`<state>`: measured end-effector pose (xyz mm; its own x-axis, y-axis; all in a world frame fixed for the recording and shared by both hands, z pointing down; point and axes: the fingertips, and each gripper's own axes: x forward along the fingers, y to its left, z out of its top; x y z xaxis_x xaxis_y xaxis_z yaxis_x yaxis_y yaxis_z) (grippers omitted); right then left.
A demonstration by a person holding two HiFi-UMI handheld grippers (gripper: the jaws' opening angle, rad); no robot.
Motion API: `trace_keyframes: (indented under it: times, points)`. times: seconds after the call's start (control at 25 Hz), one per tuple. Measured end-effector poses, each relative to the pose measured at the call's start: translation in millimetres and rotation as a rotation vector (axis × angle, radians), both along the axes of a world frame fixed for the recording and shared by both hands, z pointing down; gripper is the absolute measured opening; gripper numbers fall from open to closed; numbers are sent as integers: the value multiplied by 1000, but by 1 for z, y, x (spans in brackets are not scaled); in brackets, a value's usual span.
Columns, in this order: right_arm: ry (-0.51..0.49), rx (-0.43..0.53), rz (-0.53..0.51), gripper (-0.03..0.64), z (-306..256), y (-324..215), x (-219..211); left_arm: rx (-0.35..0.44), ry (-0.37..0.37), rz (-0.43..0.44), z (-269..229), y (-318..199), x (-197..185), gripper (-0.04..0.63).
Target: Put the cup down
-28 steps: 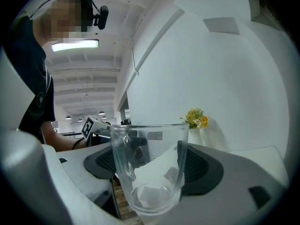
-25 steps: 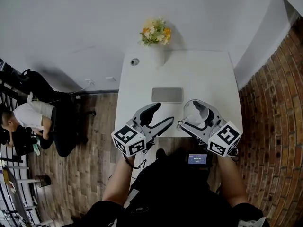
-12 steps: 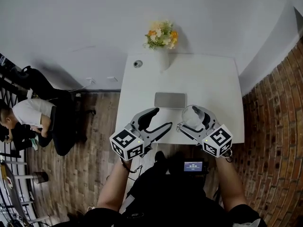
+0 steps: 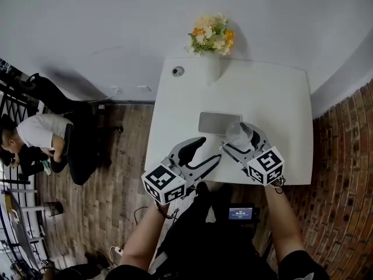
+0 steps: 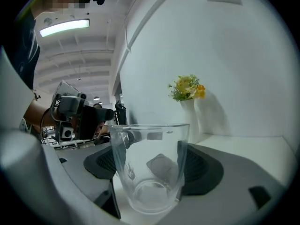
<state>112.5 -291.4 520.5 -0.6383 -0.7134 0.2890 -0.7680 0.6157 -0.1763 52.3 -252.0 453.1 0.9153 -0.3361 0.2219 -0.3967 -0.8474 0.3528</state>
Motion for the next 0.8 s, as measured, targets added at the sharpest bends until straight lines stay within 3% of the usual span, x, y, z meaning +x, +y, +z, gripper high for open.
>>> trace_keyframes:
  times: [0.4,0.8]
  points:
    - [-30,-24,69,377,43,-58,10,-61,-4,-53,30,-15,6,267]
    - [50,-5,116,377,80,-100,8,-100,-24,-114,43,-25,-13,265]
